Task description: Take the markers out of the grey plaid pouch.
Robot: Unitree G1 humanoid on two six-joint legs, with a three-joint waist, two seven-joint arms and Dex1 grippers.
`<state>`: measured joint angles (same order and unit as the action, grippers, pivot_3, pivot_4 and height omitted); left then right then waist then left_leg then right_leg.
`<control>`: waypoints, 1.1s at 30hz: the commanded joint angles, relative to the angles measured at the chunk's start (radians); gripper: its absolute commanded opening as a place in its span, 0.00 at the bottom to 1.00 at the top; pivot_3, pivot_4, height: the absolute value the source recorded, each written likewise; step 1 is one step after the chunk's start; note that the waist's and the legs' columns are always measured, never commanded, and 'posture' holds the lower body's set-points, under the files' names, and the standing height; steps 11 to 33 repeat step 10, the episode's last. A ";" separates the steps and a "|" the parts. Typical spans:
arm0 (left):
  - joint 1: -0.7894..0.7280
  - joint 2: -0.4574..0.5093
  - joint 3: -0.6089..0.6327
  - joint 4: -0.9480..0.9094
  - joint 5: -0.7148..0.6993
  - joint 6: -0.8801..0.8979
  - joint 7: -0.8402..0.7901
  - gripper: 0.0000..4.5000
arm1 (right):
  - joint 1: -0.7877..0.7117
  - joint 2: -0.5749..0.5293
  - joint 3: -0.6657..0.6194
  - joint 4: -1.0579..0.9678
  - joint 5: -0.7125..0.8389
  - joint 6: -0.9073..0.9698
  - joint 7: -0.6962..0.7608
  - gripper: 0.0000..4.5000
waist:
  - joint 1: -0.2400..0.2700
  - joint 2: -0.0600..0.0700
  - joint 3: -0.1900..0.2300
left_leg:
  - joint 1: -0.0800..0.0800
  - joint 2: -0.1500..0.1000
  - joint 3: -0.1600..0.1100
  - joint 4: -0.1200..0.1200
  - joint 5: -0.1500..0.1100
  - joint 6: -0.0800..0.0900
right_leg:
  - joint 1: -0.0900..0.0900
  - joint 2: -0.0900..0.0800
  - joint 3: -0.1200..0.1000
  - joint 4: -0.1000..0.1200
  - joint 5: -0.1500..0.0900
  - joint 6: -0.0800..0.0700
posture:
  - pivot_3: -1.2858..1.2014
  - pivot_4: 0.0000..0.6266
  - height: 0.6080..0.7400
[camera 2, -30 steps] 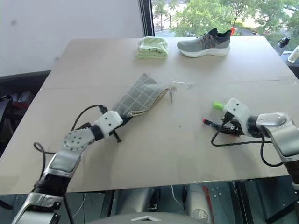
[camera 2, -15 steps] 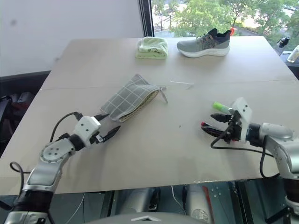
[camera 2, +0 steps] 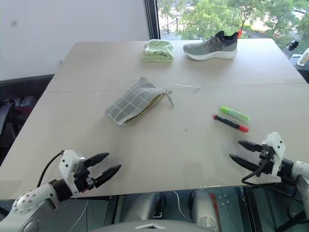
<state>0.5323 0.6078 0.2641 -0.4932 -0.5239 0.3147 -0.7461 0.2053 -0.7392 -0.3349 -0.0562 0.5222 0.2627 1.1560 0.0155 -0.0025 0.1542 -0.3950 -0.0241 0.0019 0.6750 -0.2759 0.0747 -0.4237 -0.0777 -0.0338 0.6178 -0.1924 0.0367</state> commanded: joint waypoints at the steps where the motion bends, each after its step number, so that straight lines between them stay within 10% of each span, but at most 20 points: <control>1: 0.015 -0.014 0.000 -0.024 0.037 -0.043 0.004 0.86 | 0.014 0.003 -0.052 0.028 0.007 -0.074 0.023 0.83 | 0.000 0.000 0.000 | 0.000 0.000 0.000 0.000 0.000 0.000 | 0.000 0.000 0.000 0.000 0.000 0.000 | 0.52 0.24 1.00; 33: 0.014 -0.024 0.003 -0.014 0.067 -0.088 -0.015 0.86 | 0.016 -0.002 -0.051 0.039 0.021 -0.081 0.032 0.83 | 0.000 0.000 0.000 | 0.000 0.000 0.000 0.000 0.000 0.000 | 0.000 0.001 0.000 -0.001 0.000 0.000 | 0.52 0.24 1.00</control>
